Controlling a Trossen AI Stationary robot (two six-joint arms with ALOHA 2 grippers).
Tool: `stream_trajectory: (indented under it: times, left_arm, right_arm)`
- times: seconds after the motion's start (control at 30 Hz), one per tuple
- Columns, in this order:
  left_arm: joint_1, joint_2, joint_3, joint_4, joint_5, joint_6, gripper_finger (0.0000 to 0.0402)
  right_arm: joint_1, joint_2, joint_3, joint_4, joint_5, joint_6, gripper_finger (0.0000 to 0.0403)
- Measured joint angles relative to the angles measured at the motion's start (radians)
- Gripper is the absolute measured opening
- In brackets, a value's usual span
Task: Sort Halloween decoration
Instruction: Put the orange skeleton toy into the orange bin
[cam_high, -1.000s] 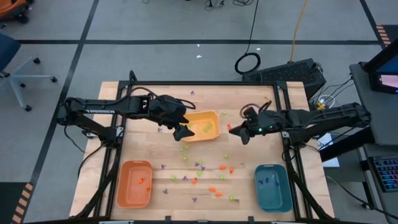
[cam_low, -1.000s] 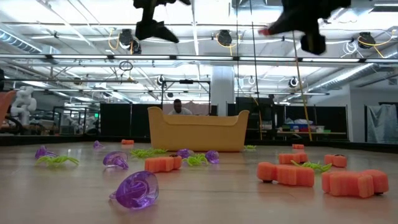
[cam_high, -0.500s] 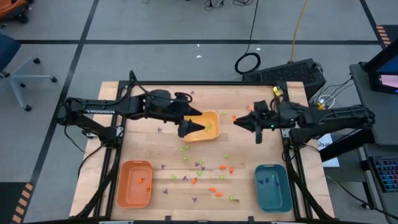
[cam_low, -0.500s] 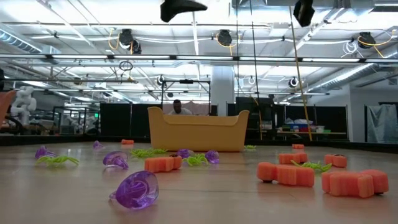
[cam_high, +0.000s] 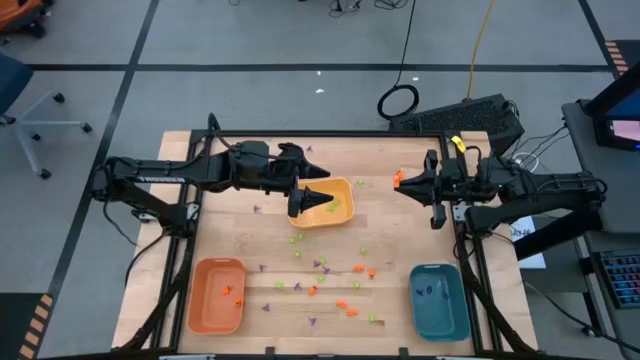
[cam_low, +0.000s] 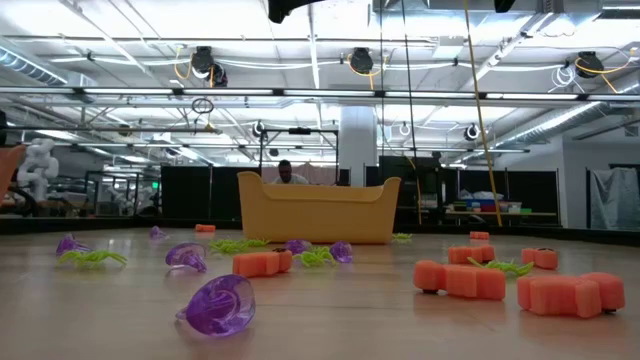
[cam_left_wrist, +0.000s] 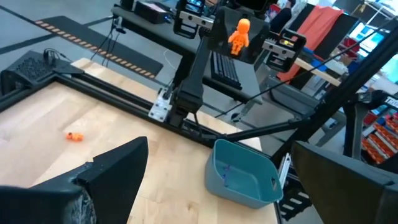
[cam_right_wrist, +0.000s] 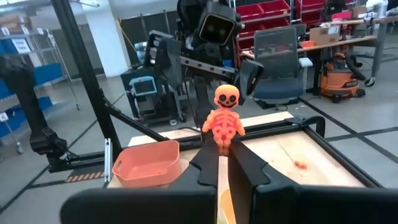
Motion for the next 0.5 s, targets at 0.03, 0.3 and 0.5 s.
stream_trajectory:
  times: [0.03,0.3,0.5]
  left_arm:
    - [0.000,0.000,0.000,0.000,-0.007,0.000,0.0400]
    - [0.000,0.000,0.000,0.000,-0.019,0.000,0.0400]
    - [0.000,0.000,0.000,0.009,-0.018,0.000,0.0400]
  right_arm:
    - [0.000,-0.003,0.000,0.000,0.000,0.006,0.0000]
    - [0.000,-0.002,0.000,0.000,-0.001,-0.081,0.0000]
    - [0.003,-0.001,0.000,0.000,0.000,-0.408,0.0000]
